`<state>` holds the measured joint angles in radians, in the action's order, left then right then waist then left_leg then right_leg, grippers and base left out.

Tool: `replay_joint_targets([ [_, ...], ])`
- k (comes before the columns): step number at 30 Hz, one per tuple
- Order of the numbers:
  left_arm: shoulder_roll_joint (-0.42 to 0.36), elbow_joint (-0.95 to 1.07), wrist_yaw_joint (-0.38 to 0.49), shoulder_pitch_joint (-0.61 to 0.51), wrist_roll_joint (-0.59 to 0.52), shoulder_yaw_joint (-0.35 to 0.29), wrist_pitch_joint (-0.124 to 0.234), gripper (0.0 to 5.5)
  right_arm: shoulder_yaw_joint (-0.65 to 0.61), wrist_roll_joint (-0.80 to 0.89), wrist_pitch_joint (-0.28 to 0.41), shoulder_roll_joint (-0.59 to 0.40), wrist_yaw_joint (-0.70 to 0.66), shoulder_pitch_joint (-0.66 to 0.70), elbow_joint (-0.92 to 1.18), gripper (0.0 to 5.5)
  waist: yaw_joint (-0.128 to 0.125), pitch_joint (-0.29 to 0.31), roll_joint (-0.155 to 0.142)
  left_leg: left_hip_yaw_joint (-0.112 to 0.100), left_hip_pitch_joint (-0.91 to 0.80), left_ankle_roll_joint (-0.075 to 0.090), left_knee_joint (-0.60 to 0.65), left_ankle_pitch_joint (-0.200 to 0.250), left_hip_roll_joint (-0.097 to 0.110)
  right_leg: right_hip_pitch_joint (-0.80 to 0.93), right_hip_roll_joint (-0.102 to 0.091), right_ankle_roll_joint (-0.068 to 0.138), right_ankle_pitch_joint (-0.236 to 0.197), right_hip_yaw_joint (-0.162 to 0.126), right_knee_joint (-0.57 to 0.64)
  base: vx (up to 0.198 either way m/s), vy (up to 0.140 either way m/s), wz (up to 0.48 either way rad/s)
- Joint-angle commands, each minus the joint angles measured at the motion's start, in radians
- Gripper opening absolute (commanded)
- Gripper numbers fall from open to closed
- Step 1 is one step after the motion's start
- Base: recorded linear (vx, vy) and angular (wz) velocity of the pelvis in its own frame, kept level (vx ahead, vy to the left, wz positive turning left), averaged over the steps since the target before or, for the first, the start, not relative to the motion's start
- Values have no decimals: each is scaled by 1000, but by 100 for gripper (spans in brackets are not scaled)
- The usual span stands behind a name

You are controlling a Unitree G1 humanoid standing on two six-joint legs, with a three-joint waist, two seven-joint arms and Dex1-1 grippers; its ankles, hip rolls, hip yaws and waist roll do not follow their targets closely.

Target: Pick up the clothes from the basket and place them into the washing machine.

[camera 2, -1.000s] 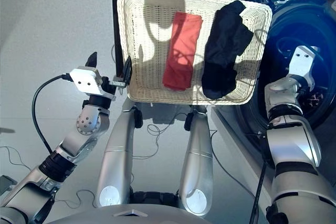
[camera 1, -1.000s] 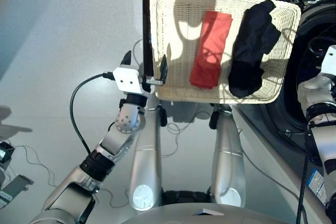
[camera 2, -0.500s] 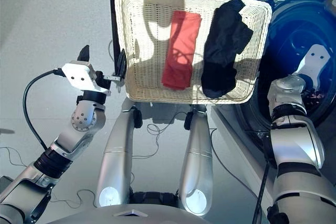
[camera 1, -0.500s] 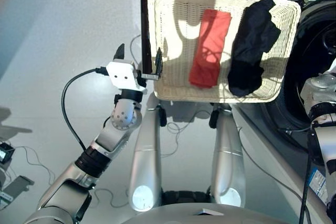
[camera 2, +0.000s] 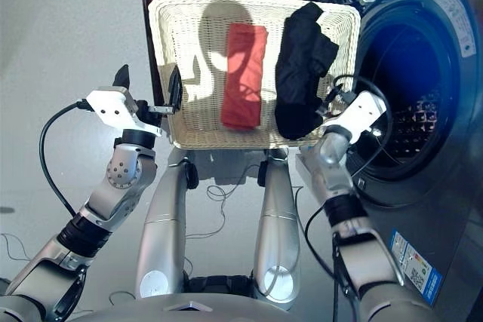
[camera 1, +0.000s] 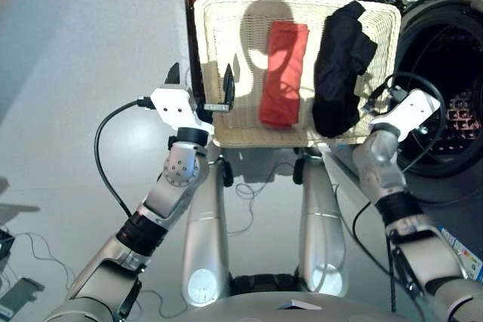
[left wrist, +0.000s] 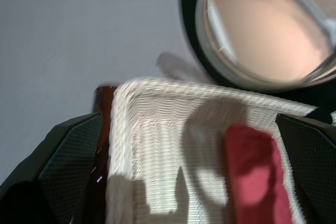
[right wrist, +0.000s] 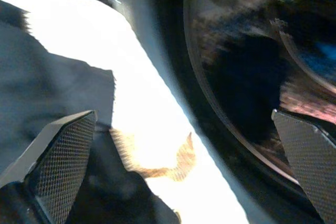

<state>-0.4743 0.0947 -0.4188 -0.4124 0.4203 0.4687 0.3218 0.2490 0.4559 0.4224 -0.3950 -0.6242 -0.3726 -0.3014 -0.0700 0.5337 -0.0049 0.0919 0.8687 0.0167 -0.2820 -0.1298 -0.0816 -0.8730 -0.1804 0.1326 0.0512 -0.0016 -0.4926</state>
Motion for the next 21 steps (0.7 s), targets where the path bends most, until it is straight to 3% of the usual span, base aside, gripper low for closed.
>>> replay_joint_targets([
  [1,-24,120,24,-84,-87,40,64,550,-8,2,88,-23,83,-11,159,550,14,-14,-10,-20,-38,55,-132,137,-7,-11,33,-7,-67,46,53,0,0,0],
  [4,9,100,31,-141,-101,86,59,550,16,-7,89,-48,128,-17,293,550,5,-14,-24,-21,-47,57,-134,137,-11,-2,36,-7,-63,47,46,0,0,0],
  [9,86,-64,42,-194,-102,175,18,550,55,-36,66,-96,149,-88,469,550,-12,-14,-57,-19,-61,61,-137,138,-21,7,47,-8,-58,54,34,0,0,0],
  [12,104,-133,46,-200,-101,190,0,550,61,-78,45,-117,138,-115,510,550,-17,-14,-69,-18,-64,63,-145,141,-26,8,51,-10,-54,57,24,0,0,0],
  [16,154,-278,46,-248,-71,219,-22,550,122,-182,-12,-157,102,-261,547,550,-28,-14,-102,-21,-70,68,-168,148,-39,10,66,-15,-42,66,-4,-2,-13,-24],
  [21,235,-426,27,-291,-30,234,-43,550,221,-170,-33,-121,115,-382,543,550,-38,-14,-128,-20,-61,75,-189,150,-49,-1,75,-19,-34,69,-27,0,0,0],
])
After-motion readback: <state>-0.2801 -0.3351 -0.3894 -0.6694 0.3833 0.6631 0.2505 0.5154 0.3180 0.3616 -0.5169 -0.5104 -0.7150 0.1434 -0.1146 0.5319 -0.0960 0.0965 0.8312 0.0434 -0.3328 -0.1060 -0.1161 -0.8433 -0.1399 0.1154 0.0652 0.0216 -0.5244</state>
